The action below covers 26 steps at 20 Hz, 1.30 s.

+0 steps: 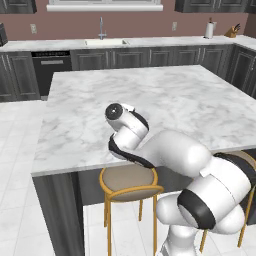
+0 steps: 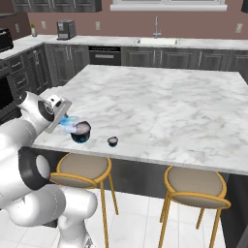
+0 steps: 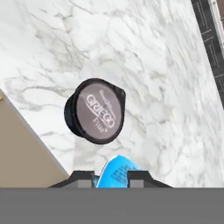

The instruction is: Stack the yogurt containers by placing the smaller containers on top of the larger containers.

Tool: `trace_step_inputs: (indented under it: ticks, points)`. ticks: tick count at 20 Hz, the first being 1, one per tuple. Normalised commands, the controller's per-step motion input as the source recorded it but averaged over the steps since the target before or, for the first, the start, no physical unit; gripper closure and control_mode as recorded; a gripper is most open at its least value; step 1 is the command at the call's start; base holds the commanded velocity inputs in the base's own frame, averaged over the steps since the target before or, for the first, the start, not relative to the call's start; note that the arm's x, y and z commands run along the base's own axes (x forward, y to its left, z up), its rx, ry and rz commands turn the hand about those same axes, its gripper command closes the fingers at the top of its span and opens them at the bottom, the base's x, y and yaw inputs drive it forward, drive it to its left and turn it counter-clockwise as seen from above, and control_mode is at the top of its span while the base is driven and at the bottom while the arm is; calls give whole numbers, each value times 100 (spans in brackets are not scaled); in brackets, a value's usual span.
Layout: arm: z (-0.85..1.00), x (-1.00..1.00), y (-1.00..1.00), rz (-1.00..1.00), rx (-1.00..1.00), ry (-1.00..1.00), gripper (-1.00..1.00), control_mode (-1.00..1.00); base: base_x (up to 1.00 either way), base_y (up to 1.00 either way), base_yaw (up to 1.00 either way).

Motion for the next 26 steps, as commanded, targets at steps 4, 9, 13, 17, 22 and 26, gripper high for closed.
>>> trace_step_inputs:
  ticks: [4,9,13,17,22,26]
  points:
    - [-12,27,5,0,0,1,100,-100,0,0,0]
    - [-12,26,8,0,0,1,100,-100,0,0,0]
    - [-13,24,10,0,0,1,100,-100,0,0,0]
    - [-15,21,7,0,0,1,100,-100,0,0,0]
    - [-17,20,2,0,0,0,100,-100,0,0,0]
    - [-16,20,0,0,0,0,100,-100,0,0,0]
